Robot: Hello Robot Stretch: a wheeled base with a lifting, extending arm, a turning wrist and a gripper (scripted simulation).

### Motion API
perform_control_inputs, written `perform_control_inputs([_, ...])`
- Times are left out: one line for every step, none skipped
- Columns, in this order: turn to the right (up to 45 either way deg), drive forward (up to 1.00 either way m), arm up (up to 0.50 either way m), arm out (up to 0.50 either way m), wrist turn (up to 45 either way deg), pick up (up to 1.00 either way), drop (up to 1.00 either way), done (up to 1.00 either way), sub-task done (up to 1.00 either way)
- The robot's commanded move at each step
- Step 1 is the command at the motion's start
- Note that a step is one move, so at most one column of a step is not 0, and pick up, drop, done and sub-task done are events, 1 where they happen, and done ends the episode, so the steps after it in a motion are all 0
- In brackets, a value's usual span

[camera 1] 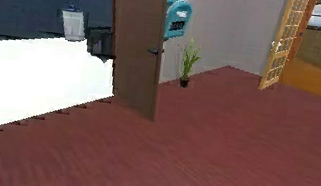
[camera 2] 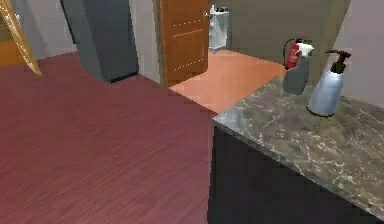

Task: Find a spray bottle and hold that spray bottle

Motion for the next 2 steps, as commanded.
perform_control_inputs([24.0,0.00,0.00,0.00,0.0,0.00,0.00,0.00,0.00])
perform_control_inputs([45.0,0.00,0.00,0.00,0.0,0.00,0.00,0.00,0.00])
